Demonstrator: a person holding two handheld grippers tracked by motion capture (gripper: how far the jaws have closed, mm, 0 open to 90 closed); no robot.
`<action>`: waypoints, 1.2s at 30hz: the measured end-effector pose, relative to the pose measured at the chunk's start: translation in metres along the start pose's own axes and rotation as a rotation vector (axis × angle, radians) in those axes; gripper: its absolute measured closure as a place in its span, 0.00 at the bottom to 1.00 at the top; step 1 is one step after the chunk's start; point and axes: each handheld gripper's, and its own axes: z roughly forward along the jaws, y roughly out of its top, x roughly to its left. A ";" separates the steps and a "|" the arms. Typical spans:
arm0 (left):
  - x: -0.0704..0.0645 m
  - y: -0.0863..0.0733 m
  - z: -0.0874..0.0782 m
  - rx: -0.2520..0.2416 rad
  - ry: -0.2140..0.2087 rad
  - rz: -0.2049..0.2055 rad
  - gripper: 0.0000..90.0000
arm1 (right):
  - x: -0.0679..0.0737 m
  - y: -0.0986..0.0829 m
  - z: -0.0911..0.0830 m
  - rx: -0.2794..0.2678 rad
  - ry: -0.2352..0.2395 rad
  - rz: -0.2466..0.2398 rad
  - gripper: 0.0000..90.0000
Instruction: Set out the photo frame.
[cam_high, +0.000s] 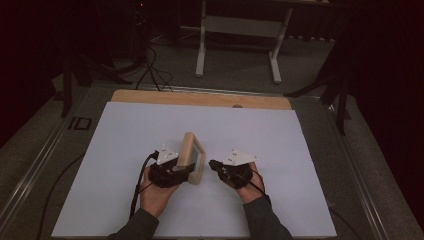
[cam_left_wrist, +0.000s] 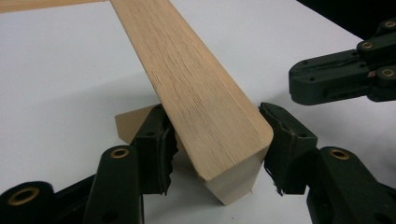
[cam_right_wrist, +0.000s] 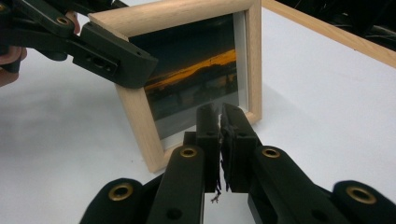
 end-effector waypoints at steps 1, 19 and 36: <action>0.000 0.000 0.000 0.001 0.000 0.000 0.54 | 0.000 0.000 0.000 -0.001 -0.002 -0.001 0.95; -0.007 0.000 0.000 0.001 -0.029 0.042 0.67 | -0.010 0.004 -0.012 -0.048 -0.039 0.025 0.95; -0.016 -0.001 0.001 -0.001 -0.029 0.112 0.67 | -0.019 0.007 -0.024 -0.090 -0.075 0.048 0.95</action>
